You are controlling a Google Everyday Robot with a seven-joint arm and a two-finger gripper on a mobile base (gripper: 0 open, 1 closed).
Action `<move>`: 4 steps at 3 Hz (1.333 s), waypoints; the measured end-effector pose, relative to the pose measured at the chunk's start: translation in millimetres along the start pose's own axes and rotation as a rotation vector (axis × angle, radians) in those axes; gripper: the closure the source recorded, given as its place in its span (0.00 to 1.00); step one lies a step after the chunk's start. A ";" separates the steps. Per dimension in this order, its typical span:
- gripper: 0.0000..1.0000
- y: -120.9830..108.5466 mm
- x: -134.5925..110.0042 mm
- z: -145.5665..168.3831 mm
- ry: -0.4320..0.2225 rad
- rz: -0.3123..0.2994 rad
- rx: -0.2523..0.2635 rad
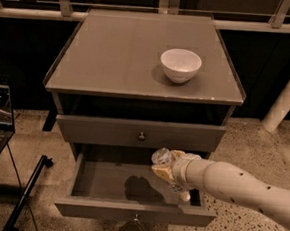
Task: Place blue plastic bottle into middle drawer
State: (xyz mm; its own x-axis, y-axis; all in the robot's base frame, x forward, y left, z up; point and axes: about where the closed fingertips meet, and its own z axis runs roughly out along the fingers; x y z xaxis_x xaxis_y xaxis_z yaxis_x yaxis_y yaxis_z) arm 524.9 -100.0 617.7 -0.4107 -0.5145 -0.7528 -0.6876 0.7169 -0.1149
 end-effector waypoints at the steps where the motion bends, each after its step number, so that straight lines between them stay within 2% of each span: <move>1: 1.00 -14.7 35.3 35.8 -0.005 0.050 -0.002; 3: 1.00 -25.5 67.4 96.8 0.031 0.056 -0.077; 4: 1.00 -23.8 87.5 117.9 0.092 0.060 -0.110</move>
Offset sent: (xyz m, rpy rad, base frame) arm 0.0594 -0.0111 -0.1271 0.0614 0.0835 0.0137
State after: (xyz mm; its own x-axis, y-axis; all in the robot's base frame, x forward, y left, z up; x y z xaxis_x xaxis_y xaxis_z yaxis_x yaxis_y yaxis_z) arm 576.0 -106.6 478.2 -0.5022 -0.5168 -0.6933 -0.7196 0.6944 0.0038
